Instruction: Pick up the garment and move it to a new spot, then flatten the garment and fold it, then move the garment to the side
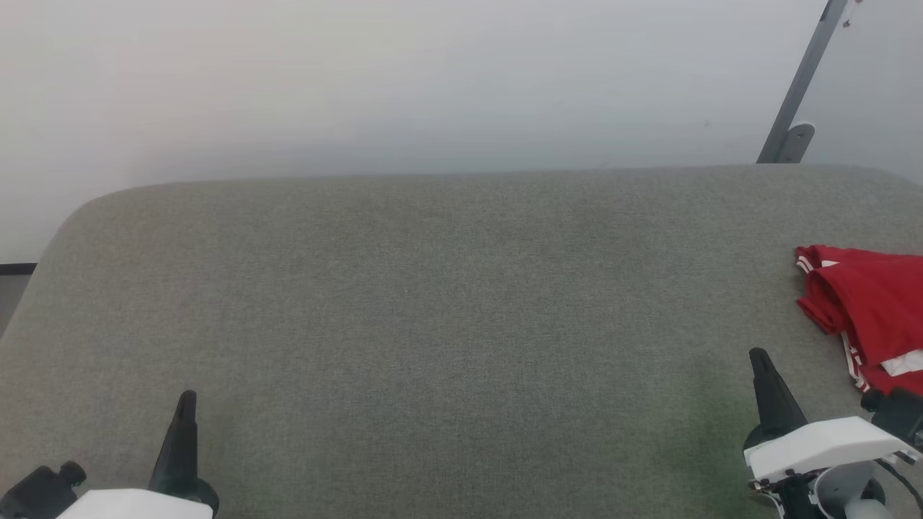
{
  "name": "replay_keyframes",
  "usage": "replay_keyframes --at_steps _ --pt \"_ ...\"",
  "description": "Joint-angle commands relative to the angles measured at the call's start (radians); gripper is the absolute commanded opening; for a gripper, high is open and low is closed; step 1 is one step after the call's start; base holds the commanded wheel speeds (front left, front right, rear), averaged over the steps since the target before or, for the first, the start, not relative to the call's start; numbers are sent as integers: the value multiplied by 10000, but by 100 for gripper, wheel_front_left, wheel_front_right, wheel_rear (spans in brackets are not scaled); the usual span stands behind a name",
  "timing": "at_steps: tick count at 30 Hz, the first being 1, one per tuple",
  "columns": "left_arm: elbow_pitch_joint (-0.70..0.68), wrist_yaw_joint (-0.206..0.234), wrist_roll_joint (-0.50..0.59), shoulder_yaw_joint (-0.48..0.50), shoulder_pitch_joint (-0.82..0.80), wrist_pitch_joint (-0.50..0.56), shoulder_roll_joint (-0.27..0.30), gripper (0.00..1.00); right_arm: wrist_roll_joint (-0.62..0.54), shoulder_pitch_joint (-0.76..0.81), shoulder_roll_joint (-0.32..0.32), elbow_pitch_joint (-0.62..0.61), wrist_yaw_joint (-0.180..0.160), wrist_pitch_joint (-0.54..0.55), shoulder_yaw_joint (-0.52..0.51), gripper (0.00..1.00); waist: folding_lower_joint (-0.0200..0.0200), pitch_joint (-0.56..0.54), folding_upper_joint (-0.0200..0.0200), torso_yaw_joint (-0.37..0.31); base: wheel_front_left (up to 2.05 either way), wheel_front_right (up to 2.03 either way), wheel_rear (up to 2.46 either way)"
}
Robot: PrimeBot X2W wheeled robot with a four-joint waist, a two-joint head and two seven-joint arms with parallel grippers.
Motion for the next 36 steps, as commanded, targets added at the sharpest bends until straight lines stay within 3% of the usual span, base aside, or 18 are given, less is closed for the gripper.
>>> replay_keyframes --at_steps 1,36 --pt "-70 -16 -300 70 -316 78 52 0 344 -216 8 -175 -4 83 -72 0 0 3 0 5 0 0 0" --pt "368 -31 -3089 114 -1123 1119 -669 0 4046 -285 386 -592 -8 1107 -409 0 0 80 0 116 0 0 0"
